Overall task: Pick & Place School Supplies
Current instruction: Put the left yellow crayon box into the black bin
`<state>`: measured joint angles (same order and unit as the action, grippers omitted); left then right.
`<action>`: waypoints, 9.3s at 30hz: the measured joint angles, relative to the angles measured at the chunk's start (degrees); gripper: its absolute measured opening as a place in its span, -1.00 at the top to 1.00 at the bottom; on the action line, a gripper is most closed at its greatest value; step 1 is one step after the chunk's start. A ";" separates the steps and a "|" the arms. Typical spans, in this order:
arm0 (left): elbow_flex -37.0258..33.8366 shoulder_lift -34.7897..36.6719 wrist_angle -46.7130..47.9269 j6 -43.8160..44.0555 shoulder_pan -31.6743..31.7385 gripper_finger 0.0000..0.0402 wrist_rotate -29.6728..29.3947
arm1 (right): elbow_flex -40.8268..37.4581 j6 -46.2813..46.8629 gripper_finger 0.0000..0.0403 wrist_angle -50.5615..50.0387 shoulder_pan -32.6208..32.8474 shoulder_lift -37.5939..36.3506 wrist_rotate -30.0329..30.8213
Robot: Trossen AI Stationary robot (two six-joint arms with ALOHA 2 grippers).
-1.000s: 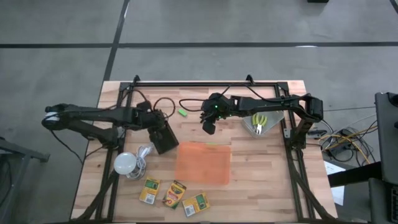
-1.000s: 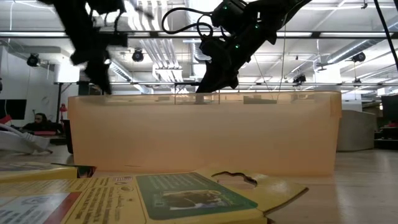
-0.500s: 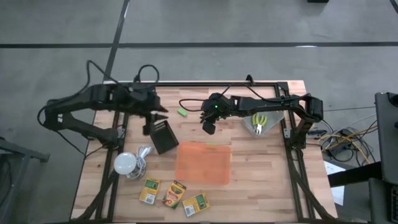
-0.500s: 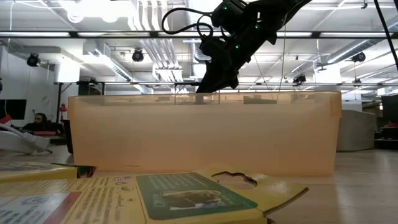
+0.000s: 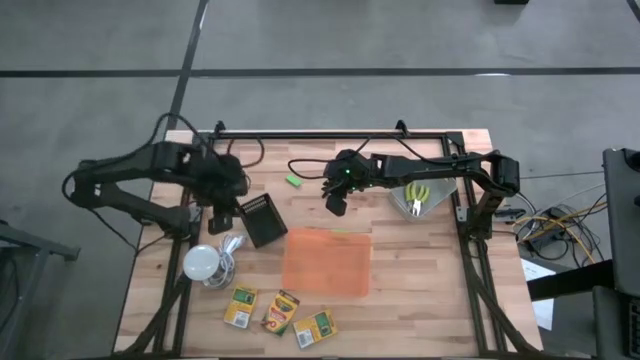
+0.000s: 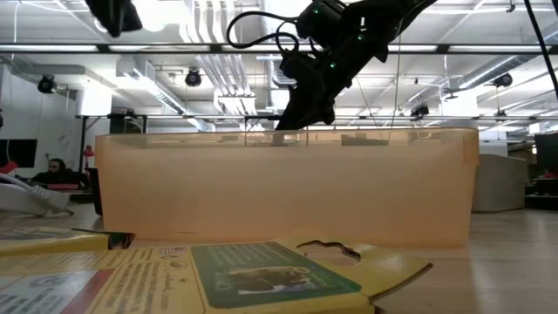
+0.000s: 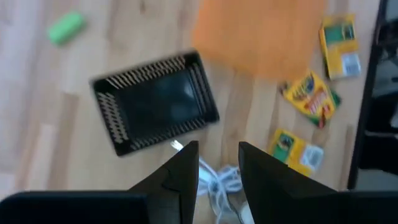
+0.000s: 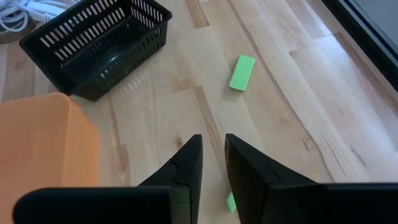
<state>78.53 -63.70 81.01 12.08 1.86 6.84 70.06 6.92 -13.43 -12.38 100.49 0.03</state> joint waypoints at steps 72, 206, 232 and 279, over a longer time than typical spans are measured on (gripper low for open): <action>-38.09 -6.17 -44.76 8.48 -11.16 0.42 31.28 | 0.00 -0.04 0.60 0.41 0.00 0.00 -0.02; -23.07 -9.72 -33.27 15.67 -29.57 0.99 -9.19 | 0.00 -0.04 0.65 0.40 0.02 0.00 0.00; -9.81 0.67 -19.87 22.60 -2.22 0.98 -20.93 | 0.00 -0.04 0.65 0.40 0.02 0.00 0.00; -26.10 -10.34 -22.63 23.15 16.09 0.95 2.21 | 0.00 -0.04 0.58 0.41 0.02 0.00 -0.02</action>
<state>52.43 -74.04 58.38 35.22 17.96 9.05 70.06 6.87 -13.02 -12.36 100.49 0.01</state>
